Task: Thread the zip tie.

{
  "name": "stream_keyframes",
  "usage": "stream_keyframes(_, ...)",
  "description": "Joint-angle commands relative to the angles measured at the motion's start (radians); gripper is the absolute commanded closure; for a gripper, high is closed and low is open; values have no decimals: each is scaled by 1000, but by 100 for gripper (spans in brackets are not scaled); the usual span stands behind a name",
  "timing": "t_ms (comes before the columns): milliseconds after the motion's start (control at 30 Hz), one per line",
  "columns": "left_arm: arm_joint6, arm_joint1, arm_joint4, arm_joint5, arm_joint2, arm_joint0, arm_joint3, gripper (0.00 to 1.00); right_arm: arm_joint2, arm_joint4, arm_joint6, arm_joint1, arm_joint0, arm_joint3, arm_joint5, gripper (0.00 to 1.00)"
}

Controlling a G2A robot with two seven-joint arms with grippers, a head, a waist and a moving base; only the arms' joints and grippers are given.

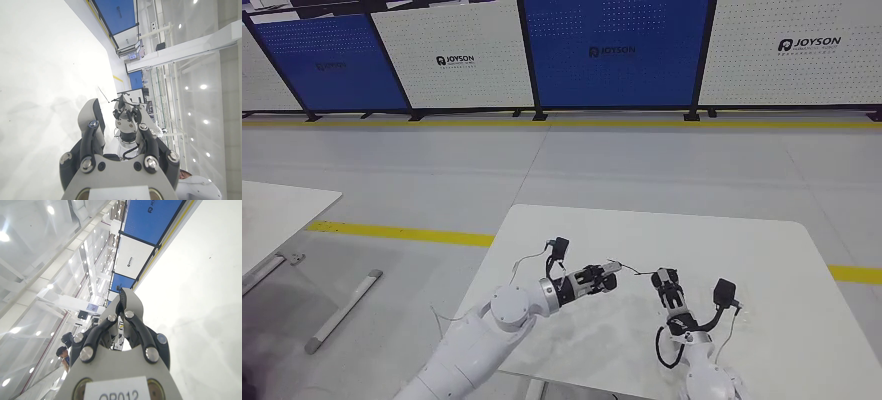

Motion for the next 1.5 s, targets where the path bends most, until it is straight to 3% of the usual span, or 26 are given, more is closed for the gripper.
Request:
stream_keyframes(0, -5, -2, 3, 4, 12, -1, -6, 66, -6, -9, 8, -1, 2, 0, 1, 100)
stream_keyframes(533, 26, -16, -9, 23, 32, -30, 27, 80, -8, -50, 35, -1, 2, 8, -30, 100)
stream_keyframes(1100, 16, -19, -7, 25, 33, -36, 36, 100, -2, -43, 37, -5, 5, 13, -33, 100)
stream_keyframes(1467, 2, -21, -11, 21, 33, -37, 40, 100, -4, -35, 47, -8, 13, 24, -37, 100)
